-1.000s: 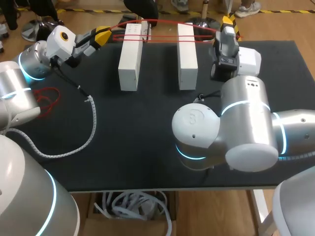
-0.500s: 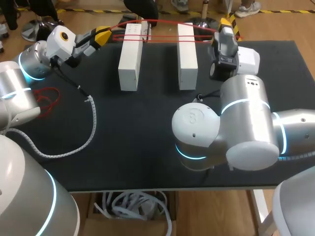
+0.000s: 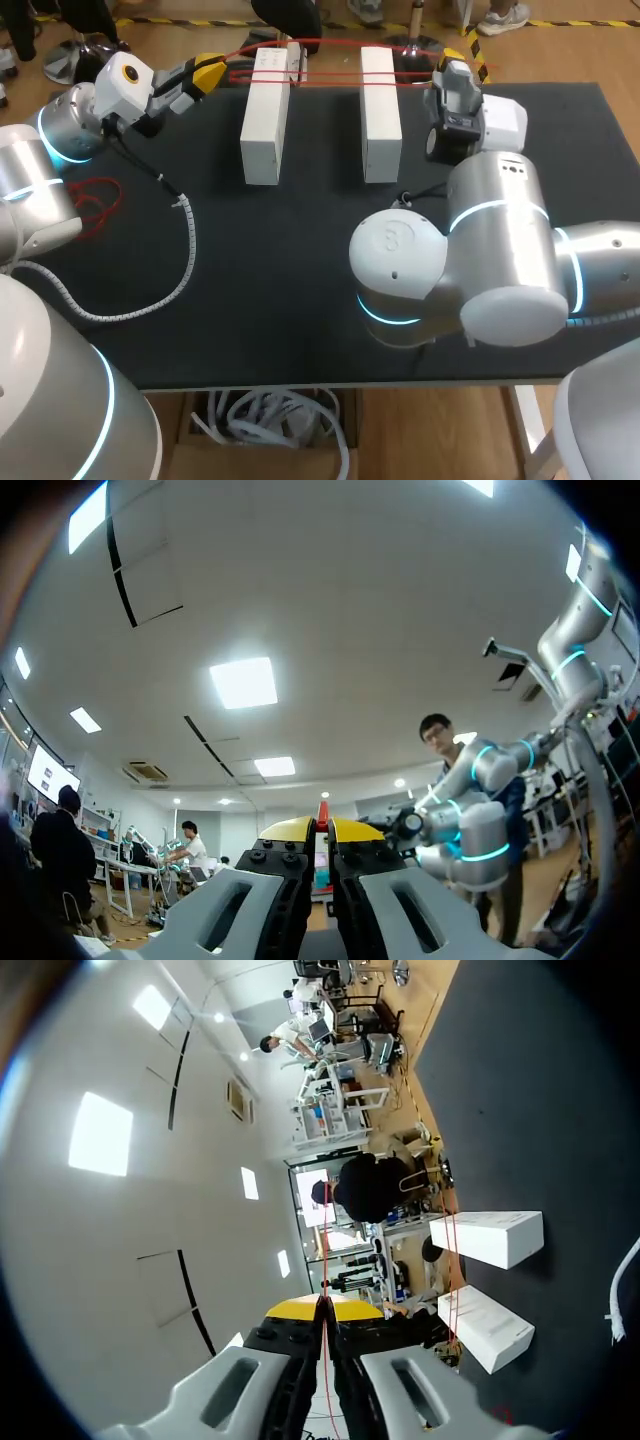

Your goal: Grab the tape and strap the tape.

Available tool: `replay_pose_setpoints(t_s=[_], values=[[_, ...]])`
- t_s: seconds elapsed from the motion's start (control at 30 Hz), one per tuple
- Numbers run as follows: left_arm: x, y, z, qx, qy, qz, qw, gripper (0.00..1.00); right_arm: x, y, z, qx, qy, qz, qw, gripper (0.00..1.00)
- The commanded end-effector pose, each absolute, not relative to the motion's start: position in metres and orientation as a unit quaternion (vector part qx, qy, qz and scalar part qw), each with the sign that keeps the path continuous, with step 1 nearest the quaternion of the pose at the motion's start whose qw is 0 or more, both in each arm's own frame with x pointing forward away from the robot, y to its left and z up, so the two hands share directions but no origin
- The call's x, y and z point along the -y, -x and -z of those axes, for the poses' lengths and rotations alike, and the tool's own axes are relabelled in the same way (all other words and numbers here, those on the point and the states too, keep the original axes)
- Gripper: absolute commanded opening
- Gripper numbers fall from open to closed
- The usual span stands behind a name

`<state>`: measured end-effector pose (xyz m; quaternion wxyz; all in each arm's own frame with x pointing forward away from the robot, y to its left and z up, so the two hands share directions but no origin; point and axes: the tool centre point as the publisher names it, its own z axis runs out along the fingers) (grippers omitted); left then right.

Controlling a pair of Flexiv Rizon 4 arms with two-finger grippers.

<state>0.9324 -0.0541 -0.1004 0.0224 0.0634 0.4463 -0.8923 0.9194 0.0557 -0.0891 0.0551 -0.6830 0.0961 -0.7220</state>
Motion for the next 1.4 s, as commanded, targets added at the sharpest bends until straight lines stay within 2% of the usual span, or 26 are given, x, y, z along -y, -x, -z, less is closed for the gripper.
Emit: replay_pose_setpoints(t_s=[0.03,1.23,1.4], values=[[0.054,-0.932,0.1015,-0.445,-0.064,0.893,0.023,0.0,-0.0557,-0.9191,0.0856,-0.096,0.685,0.72,0.054,0.0],[0.054,-0.932,0.1015,-0.445,-0.064,0.893,0.023,0.0,-0.0554,-0.9192,0.0849,-0.09,0.685,0.721,0.051,0.0],[0.0595,-0.9297,0.0939,-0.578,-0.079,0.812,-0.007,0.0,-0.0554,-0.9192,0.0849,-0.09,0.685,0.721,0.051,0.0]])
